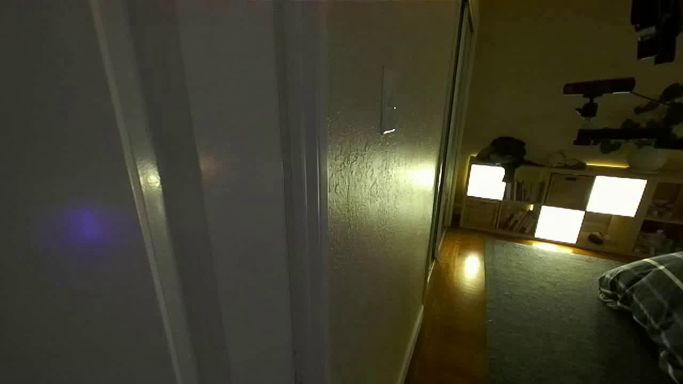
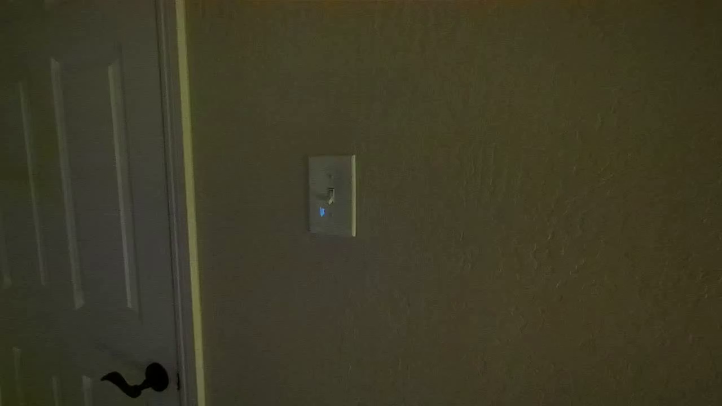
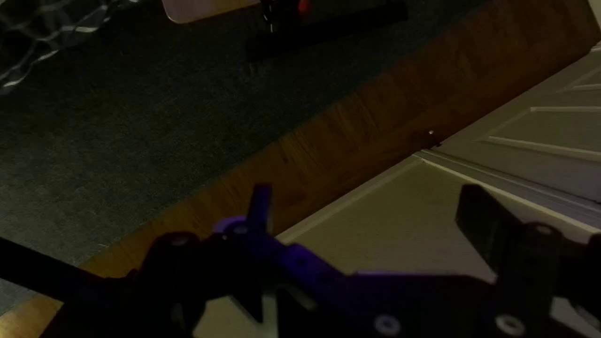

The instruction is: Flip the white switch upwards

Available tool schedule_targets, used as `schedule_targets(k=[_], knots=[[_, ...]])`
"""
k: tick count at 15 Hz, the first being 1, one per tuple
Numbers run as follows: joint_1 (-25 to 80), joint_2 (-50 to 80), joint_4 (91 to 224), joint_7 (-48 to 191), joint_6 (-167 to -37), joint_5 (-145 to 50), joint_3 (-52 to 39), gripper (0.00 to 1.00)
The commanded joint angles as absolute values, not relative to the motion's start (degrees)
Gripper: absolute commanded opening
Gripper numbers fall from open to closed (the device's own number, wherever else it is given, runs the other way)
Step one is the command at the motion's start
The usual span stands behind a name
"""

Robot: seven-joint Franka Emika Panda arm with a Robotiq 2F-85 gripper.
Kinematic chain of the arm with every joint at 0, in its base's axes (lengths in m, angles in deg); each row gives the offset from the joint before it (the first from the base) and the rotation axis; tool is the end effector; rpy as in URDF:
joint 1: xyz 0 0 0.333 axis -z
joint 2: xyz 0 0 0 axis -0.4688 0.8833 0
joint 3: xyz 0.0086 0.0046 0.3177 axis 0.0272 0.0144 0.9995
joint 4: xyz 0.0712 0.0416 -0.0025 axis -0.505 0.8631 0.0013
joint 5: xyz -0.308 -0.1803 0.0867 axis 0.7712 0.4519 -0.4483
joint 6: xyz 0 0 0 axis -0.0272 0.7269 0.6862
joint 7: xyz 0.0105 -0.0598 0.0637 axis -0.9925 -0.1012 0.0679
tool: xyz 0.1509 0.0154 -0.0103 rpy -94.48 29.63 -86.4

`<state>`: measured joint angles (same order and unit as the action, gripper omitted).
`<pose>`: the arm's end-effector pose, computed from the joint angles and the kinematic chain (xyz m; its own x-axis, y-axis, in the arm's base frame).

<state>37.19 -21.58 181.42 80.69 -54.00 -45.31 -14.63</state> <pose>0.3615 -0.1666 0.5330 0.9469 -0.2682 -0.1772 -0.2731 -0.9620 -0.0035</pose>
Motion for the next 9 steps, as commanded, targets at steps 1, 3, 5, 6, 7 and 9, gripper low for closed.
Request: schedule_targets(k=[1, 3, 5, 6, 7, 9], knots=[[37.5, -21.5, 181.3, 80.8, -53.9, -45.4, -14.4, 1.0], [37.5, -21.5, 181.3, 80.8, -53.9, -45.4, -14.4, 1.0], [37.5, -21.5, 181.3, 80.8, -53.9, -45.4, -14.4, 1.0], [37.5, -21.5, 181.3, 80.8, -53.9, -45.4, -14.4, 1.0], [37.5, -21.5, 181.3, 80.8, -53.9, -45.4, -14.4, 1.0], [37.2, -21.2, 181.7, 81.3, -54.8, -45.8, -14.5, 1.0]])
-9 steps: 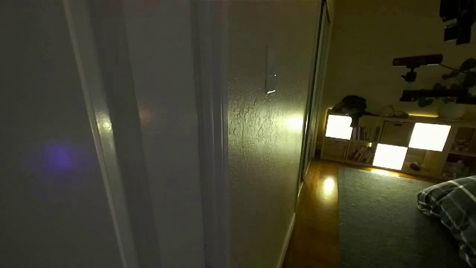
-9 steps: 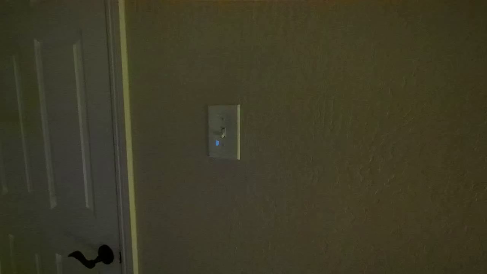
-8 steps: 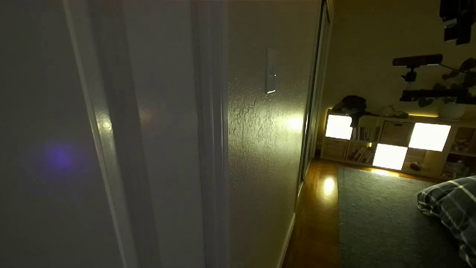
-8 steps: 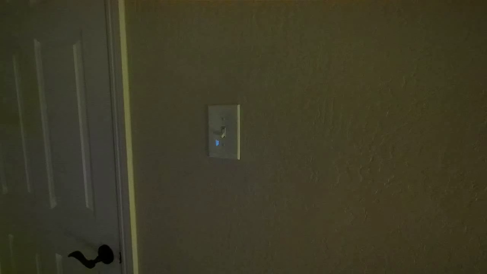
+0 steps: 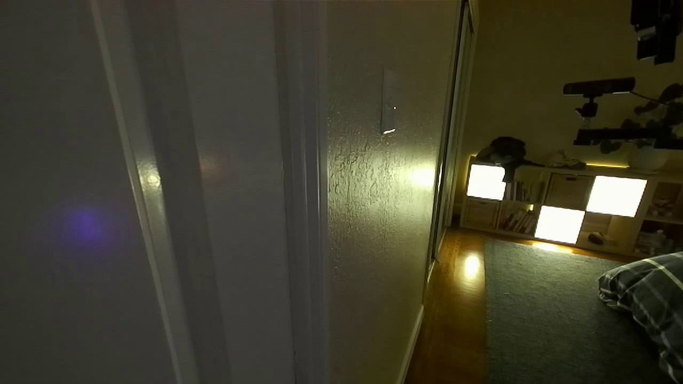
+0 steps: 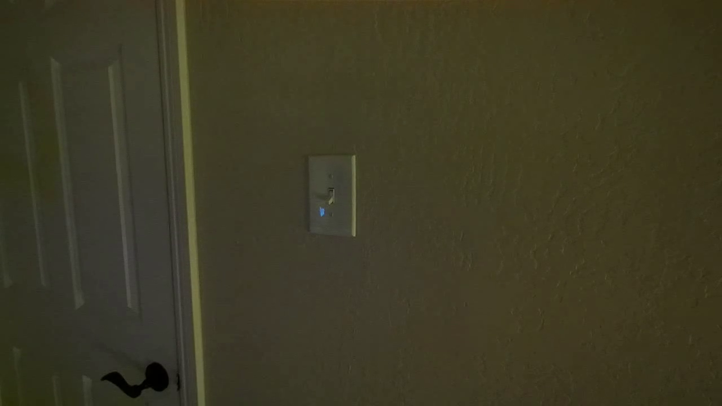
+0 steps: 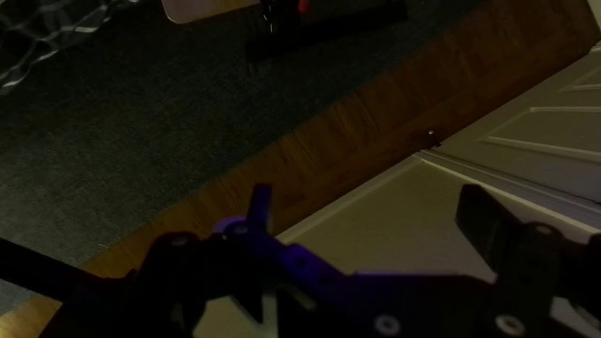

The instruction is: Flip the white switch upwards

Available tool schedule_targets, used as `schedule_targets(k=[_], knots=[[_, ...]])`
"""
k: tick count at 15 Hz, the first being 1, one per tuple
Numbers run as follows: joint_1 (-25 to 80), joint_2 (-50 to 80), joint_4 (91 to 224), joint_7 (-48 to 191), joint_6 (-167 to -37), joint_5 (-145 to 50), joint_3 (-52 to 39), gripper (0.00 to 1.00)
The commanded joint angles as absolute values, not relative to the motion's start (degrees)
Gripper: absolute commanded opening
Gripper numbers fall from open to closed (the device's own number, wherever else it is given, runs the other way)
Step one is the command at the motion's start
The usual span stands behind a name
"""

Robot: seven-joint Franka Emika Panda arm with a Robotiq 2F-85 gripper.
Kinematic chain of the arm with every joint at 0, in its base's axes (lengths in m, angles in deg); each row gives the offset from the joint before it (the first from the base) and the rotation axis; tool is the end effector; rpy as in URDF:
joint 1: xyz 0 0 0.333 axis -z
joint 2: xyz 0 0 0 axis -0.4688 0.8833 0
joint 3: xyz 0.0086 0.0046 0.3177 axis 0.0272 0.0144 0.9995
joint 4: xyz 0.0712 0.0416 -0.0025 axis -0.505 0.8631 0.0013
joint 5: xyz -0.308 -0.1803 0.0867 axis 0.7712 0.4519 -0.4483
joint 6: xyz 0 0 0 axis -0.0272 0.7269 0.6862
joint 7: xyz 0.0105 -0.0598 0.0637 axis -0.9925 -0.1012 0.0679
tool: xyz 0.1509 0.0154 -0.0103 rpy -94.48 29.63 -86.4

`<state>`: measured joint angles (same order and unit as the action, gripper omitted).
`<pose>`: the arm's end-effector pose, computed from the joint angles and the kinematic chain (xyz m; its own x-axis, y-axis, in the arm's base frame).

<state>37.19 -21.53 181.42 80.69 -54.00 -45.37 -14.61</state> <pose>0.3618 -0.1663 0.5327 0.9469 -0.2678 -0.1779 -0.2729 -0.9620 -0.0043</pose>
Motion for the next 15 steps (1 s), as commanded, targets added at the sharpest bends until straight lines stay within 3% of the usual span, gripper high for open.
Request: schedule_targets(k=[1, 15], knots=[[37.0, -21.0, 182.1, 81.7, -55.7, -46.2, -14.4, 1.0], [31.4, -11.6, 187.1, 84.8, -83.9, -55.5, -8.2, 1.0]])
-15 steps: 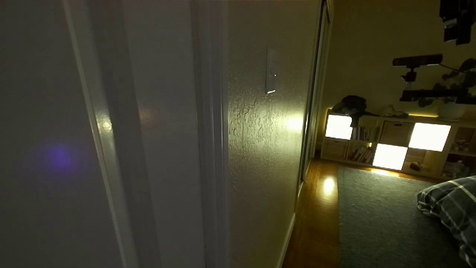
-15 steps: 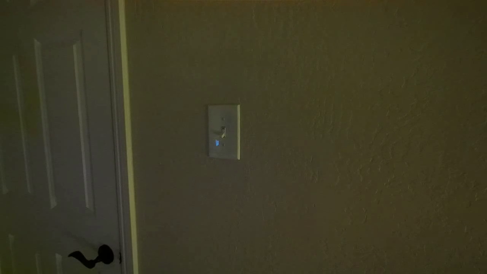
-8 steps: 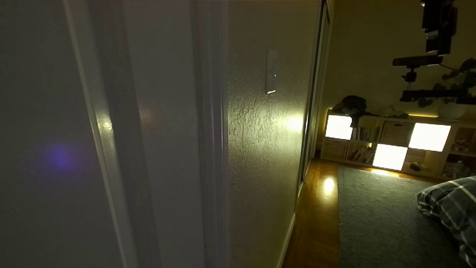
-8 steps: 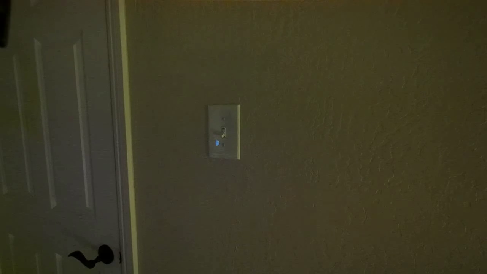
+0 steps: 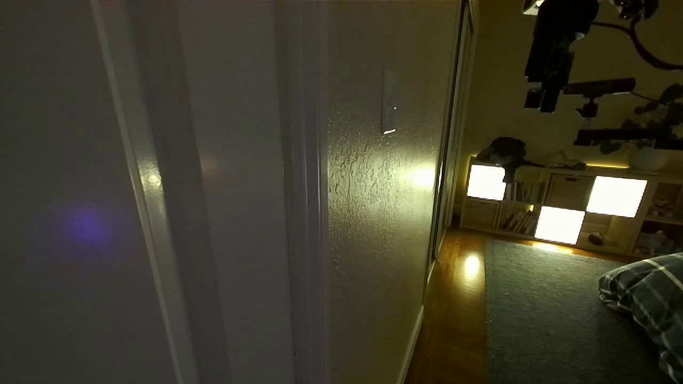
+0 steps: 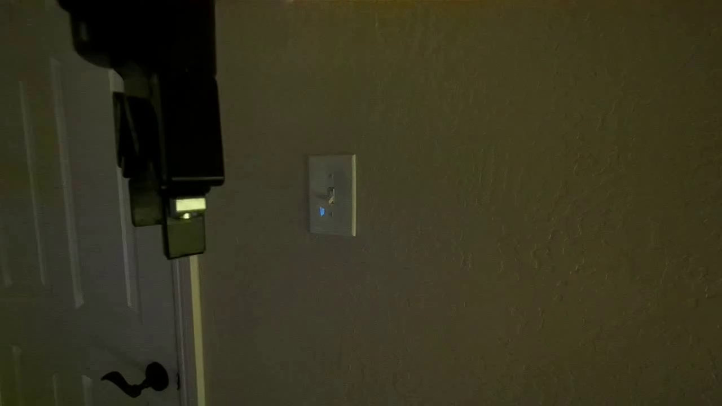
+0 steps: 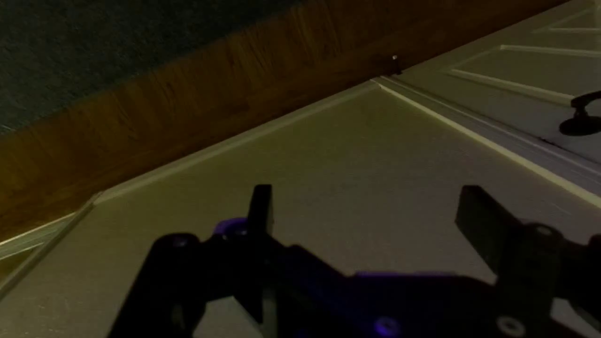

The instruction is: Flip the white switch upwards

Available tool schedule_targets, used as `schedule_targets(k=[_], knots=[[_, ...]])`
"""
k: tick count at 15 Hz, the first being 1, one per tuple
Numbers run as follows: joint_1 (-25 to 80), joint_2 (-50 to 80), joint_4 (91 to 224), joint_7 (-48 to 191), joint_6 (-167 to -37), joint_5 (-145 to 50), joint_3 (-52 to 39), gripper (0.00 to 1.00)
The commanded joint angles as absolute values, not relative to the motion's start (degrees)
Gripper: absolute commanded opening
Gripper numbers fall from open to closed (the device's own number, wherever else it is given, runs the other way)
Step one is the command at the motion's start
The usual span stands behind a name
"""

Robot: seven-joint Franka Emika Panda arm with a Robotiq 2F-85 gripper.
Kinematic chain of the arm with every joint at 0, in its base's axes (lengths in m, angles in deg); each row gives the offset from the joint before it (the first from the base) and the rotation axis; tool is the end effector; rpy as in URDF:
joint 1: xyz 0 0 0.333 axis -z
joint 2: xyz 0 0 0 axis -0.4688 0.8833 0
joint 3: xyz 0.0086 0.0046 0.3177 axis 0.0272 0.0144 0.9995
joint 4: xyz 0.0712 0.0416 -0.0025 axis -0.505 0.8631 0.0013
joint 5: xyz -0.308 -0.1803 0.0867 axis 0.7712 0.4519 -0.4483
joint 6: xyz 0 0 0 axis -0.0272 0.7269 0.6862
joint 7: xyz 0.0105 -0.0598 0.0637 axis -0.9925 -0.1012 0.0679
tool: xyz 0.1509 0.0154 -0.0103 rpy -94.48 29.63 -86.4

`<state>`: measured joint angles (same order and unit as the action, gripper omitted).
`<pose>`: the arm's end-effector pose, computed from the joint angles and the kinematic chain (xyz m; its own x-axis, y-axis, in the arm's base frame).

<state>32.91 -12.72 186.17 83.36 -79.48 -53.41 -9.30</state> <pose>0.4693 -0.0944 0.4662 0.9936 -0.1040 0.0432 -0.1006 -0.9922 -0.0730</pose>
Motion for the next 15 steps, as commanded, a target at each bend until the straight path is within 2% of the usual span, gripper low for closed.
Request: schedule_targets(k=[1, 8, 15], knots=[[31.1, -11.0, 186.9, 84.9, -84.9, -55.3, -7.6, 1.0], [31.2, -10.2, 186.0, 83.5, -83.7, -54.4, -7.2, 1.0], [30.0, -5.3, 186.0, 90.1, -100.4, -60.2, -6.5, 1.0]])
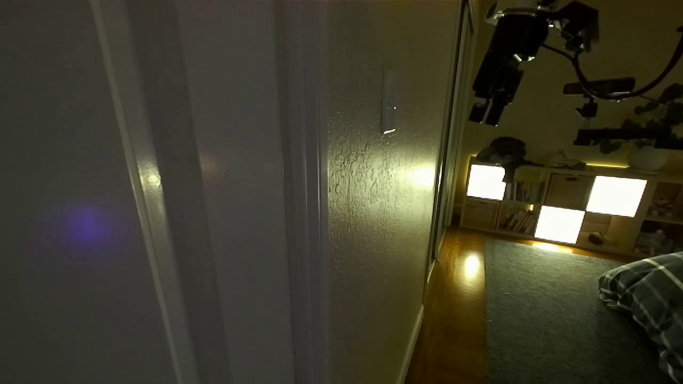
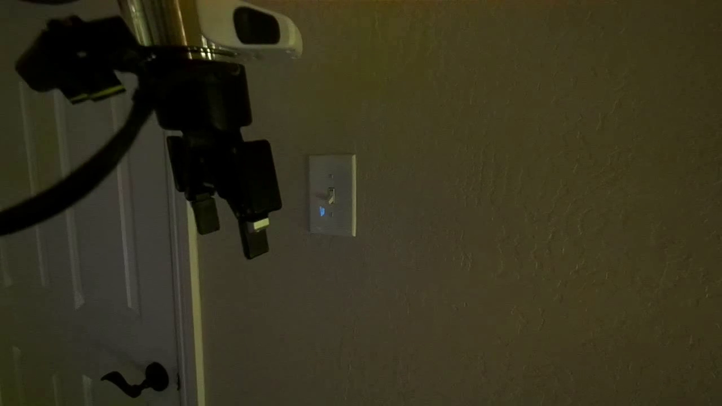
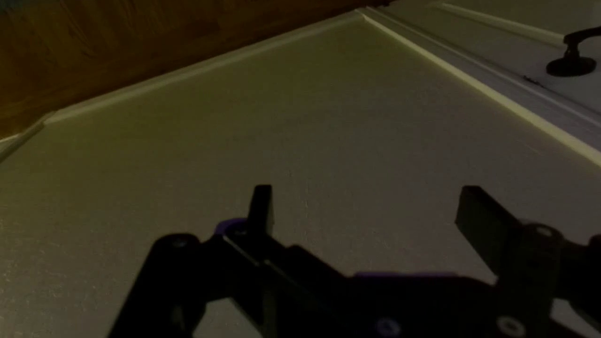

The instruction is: Flip the white switch upwards

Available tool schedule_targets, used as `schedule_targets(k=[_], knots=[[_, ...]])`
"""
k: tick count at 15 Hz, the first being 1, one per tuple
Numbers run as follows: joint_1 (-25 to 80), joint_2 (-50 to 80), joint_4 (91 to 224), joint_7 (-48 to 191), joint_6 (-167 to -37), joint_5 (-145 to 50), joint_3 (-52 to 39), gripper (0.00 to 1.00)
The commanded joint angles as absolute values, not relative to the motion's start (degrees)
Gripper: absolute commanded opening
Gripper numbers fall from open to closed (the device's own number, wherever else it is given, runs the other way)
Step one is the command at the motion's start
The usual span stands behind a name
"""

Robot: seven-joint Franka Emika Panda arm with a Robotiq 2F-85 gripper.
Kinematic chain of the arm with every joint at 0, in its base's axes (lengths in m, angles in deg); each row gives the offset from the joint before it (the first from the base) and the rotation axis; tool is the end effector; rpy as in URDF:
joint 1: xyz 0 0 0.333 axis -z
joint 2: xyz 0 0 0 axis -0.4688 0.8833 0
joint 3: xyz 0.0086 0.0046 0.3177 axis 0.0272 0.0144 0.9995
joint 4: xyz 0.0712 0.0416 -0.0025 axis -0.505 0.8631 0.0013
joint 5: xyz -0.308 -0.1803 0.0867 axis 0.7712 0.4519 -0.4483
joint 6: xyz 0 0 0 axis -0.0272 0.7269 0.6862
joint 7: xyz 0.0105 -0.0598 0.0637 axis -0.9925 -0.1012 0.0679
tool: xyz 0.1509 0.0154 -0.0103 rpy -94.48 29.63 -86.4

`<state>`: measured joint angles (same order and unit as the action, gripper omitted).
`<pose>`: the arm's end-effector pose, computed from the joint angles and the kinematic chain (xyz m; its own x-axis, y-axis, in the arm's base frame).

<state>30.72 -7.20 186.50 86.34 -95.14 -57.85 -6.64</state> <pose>0.5247 -0.0563 0.4447 0.9752 -0.0291 0.2196 -0.0091 -0.9957 -0.0918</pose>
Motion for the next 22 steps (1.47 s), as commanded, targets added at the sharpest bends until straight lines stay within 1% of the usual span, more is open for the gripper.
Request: schedule_targets(k=[1, 2, 3, 4, 7, 11, 13, 14, 18, 20, 21, 22], knots=[[29.9, -4.3, 185.7, 91.6, -102.1, -60.8, -6.3, 1.0], [29.8, -3.5, 185.2, 93.5, -103.4, -61.4, -6.2, 1.0], [29.7, -2.7, 184.9, 94.8, -104.9, -61.7, -5.9, 0.75], [29.8, -1.9, 184.3, 96.7, -106.1, -61.9, -5.7, 0.74], [30.0, 0.2, 182.4, 101.6, -109.3, -63.6, -5.0, 0.53], [30.4, 3.4, 179.2, 106.9, -112.7, -66.3, -3.9, 0.27], [30.8, 5.1, 177.6, 108.8, -113.6, -65.9, -3.3, 0.13], [31.0, 5.9, 176.8, 109.5, -114.0, -65.9, -3.1, 0.09], [32.0, 8.9, 174.0, 111.6, -115.6, -66.0, -1.8, 0.01], [32.5, 9.9, 172.8, 111.9, -116.7, -65.8, -1.2, 0.07], [32.8, 10.3, 172.3, 112.1, -117.4, -65.8, -1.0, 0.06], [33.0, 10.6, 171.8, 112.1, -118.3, -65.5, -0.8, 0.08]])
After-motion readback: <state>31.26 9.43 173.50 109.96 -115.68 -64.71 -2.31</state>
